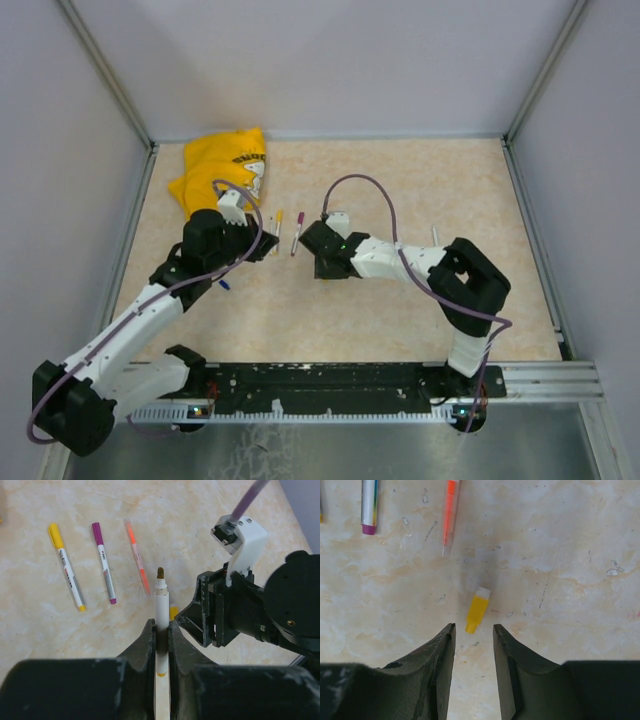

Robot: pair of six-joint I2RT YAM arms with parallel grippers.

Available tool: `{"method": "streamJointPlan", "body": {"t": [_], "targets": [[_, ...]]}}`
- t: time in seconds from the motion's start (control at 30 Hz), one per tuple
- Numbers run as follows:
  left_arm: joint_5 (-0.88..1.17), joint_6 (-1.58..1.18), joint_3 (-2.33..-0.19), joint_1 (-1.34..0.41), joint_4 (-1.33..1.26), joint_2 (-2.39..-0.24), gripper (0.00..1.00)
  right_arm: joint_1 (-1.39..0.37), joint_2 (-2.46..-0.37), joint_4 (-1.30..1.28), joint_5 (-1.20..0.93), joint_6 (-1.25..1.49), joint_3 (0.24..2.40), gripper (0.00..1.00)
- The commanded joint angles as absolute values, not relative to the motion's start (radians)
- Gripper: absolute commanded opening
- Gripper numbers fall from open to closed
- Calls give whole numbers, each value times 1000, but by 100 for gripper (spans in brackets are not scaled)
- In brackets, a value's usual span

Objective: Insert the pens into the pen caps
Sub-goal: Insert the pen cap onto the pen.

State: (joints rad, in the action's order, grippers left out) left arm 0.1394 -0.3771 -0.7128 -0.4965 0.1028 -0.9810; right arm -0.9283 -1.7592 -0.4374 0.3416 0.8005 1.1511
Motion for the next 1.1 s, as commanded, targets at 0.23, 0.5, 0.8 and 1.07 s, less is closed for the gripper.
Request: {"method": "streamJointPlan", "body": {"t": [0.23,0.5,0.8,1.07], "targets": [[265,-247,-700,-490,111,-892,0,-943,-1850,-532,417,864,1283,37],[268,-247,-706,-503,122,-885,0,-942,-1913,-578,432,876,1346,37],[242,-244,-712,-516,133,-875,0,-942,-1937,-608,433,885,1367,36],[226,-243,-713,-518,138,-869,0,-942,-1953,-618,433,883,1380,34]]}}
